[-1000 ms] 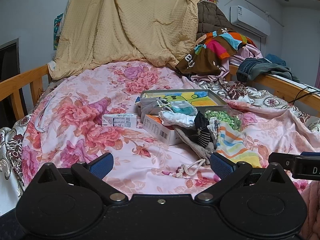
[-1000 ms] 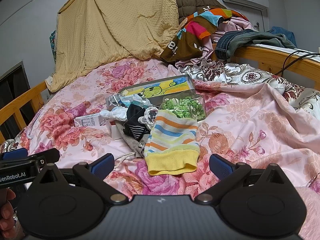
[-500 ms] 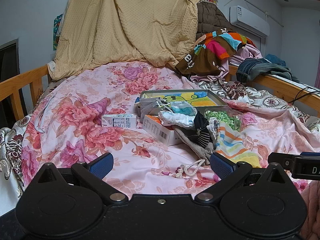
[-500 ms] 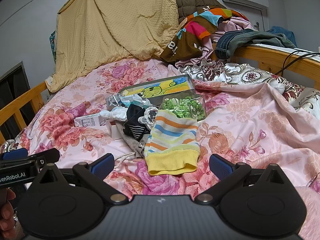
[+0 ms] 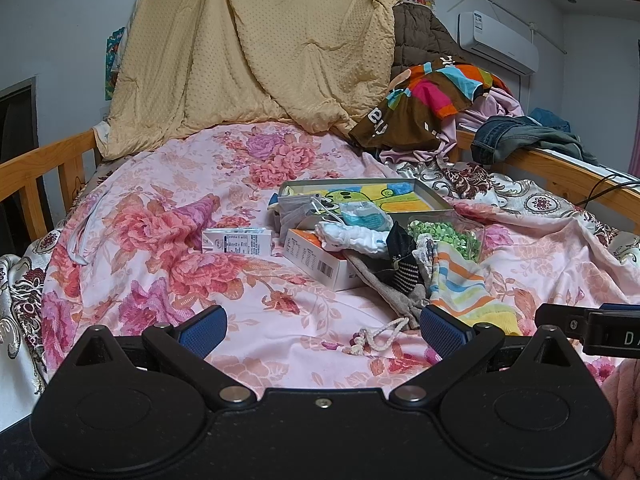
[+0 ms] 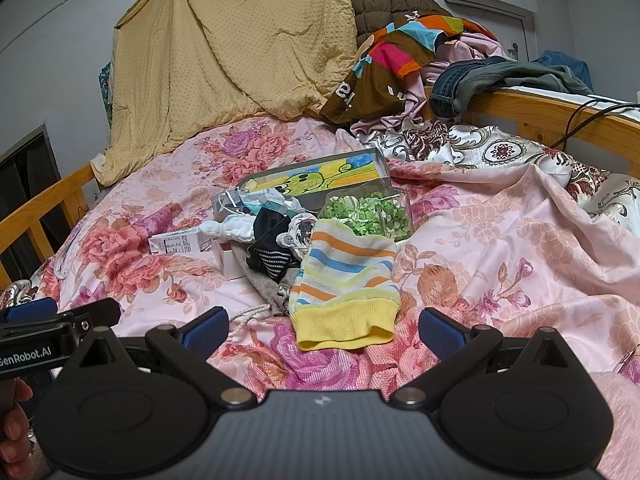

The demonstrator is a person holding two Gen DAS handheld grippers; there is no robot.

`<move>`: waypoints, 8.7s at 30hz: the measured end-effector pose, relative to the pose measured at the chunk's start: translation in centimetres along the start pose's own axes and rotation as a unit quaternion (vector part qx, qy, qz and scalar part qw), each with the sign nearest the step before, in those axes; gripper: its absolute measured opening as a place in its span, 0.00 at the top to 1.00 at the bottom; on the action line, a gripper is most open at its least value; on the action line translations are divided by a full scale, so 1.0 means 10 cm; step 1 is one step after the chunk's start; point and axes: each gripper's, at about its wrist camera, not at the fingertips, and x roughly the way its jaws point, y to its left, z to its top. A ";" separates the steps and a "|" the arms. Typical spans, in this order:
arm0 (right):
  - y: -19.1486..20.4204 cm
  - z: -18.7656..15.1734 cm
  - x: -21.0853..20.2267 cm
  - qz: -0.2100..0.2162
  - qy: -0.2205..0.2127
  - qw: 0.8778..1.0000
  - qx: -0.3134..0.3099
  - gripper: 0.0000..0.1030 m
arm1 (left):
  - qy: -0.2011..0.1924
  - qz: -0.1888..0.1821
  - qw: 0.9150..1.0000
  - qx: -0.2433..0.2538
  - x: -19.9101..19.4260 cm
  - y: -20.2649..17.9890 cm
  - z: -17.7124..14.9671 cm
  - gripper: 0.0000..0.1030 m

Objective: Organize soft objects
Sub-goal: 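Grasp the grey-beige cloth bag with the left tool while the right tool grasps the striped sock, then lift the grey cloth bag with the left tool while the right tool lifts the striped sock, then lower the grey bag into the frog tray while the right tool drops the sock there, then raise both open tools away from the frog tray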

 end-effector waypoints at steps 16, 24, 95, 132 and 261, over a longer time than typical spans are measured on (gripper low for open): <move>0.01 0.04 0.19 -0.015 0.052 0.998 0.022 0.00 | 0.012 0.000 1.000 0.000 0.22 -0.03 0.03 0.01; -0.19 0.21 0.55 0.014 0.097 0.993 0.063 0.00 | 0.031 -0.022 0.999 0.018 0.64 -0.01 0.08 0.01; -0.34 0.24 1.92 0.051 0.162 0.985 0.005 0.70 | 0.170 -0.169 0.969 -0.057 1.86 -0.33 0.22 0.90; -0.55 0.39 1.71 0.058 0.083 0.992 0.073 0.74 | 0.191 -0.213 0.951 0.121 1.48 -0.85 0.12 0.82; -0.19 1.20 1.23 0.011 -0.122 0.990 -0.066 0.00 | -0.028 -0.075 0.996 -0.047 1.41 -0.17 1.03 0.01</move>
